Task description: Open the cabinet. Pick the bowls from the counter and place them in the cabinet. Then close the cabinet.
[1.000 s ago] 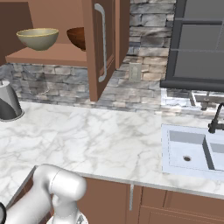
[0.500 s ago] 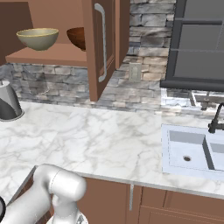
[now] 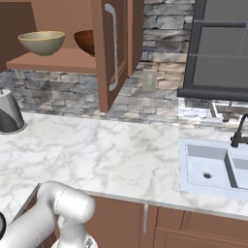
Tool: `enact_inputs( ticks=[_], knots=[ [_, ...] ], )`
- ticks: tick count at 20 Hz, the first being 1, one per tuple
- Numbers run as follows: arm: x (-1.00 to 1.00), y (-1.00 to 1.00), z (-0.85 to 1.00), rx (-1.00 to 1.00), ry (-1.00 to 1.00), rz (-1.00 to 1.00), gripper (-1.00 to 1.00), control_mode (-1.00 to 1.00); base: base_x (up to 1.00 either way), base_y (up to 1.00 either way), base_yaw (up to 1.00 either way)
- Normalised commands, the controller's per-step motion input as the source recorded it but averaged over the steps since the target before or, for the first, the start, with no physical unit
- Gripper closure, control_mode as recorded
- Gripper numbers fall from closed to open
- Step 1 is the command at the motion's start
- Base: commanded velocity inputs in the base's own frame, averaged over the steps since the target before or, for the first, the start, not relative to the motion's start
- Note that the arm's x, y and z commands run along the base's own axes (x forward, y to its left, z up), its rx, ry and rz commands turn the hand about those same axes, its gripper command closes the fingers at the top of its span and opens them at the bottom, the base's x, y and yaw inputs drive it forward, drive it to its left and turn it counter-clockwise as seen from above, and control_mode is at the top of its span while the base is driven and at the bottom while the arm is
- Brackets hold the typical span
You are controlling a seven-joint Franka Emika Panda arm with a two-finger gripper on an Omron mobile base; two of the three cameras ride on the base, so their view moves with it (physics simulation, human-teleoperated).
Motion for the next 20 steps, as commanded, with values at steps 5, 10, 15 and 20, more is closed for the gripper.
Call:
enact_inputs(
  ticks=[5, 10, 15, 20],
  knots=[
    [0.28, -0.33, 0.1, 0.08, -0.07, 0.0, -1.0, -1.0, 0.0, 0.0, 0.0],
    [0.01, -0.58, 0.25, 0.16, -0.21, 0.0, -1.0, -1.0, 0.0, 0.0, 0.0],
    [0.01, -0.55, 0.21, 0.16, -0.23, 0.0, -1.0, -1.0, 0.0, 0.0, 0.0],
    [0.71, -0.48, 0.01, 0.14, -0.02, 0.0, -1.0, -1.0, 0.0, 0.0, 0.0]
  ],
)
